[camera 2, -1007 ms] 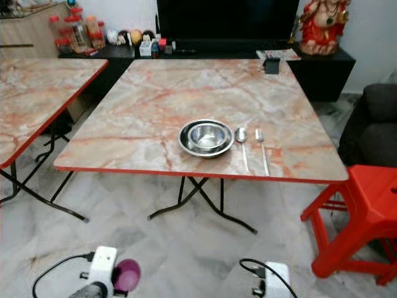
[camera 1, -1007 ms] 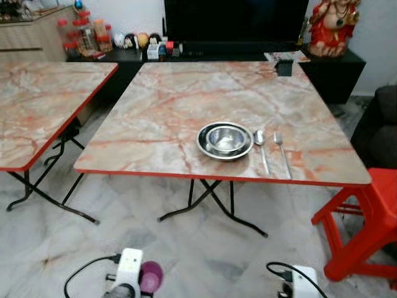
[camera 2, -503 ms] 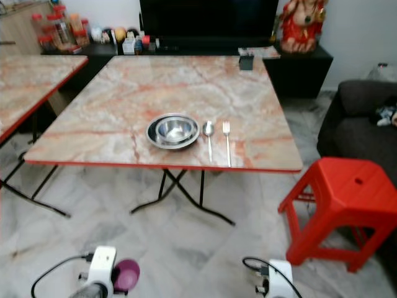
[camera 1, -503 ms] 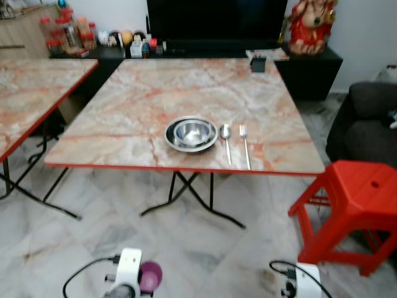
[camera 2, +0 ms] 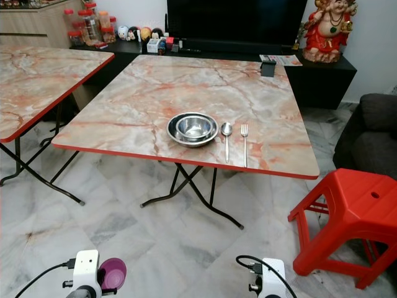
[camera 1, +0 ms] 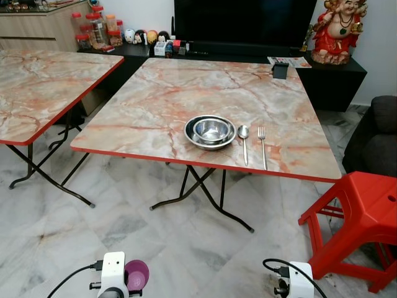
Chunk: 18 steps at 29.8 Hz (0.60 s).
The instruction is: Setting the table
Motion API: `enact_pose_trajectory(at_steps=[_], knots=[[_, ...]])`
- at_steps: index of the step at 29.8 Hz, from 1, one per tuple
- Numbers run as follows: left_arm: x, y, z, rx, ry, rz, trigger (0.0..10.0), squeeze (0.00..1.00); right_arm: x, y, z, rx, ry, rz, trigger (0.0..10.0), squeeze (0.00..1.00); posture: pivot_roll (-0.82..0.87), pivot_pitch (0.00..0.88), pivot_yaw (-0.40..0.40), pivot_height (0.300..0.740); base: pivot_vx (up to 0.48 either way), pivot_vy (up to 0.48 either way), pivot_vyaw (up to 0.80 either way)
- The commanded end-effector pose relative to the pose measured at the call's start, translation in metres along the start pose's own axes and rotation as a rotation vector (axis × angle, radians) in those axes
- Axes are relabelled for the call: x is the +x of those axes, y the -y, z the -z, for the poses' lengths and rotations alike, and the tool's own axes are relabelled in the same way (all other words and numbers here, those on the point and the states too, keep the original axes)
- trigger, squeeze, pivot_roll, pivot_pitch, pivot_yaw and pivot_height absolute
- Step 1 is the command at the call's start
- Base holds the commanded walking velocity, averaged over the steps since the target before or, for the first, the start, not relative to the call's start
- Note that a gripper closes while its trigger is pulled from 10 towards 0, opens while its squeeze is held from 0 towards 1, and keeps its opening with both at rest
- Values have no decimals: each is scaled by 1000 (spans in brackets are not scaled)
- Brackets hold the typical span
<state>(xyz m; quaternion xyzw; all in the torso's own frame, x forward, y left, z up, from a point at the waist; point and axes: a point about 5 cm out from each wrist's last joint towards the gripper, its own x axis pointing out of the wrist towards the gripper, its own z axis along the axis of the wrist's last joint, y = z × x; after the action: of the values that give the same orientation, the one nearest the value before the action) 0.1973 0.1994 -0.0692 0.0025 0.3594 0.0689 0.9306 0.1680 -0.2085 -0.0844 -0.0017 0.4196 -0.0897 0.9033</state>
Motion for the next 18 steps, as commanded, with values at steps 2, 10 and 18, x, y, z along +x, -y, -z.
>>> enact_pose_trajectory(at_steps=[2, 10, 18], knots=[[1, 1, -4, -11, 19, -3, 10000, 0, 2, -1, -6, 0, 17, -6, 10000, 0, -17, 0, -29, 740, 377, 0, 0], [2, 0, -7, 4, 24, 6, 10000, 0, 1, -3, -5, 19, 16, -5, 10000, 0, -20, 0, -21, 740, 390, 0, 0], [2, 1, -6, 9, 24, 12, 10000, 0, 1, -3, -5, 9, 18, -5, 10000, 0, -18, 0, -22, 740, 398, 0, 0]])
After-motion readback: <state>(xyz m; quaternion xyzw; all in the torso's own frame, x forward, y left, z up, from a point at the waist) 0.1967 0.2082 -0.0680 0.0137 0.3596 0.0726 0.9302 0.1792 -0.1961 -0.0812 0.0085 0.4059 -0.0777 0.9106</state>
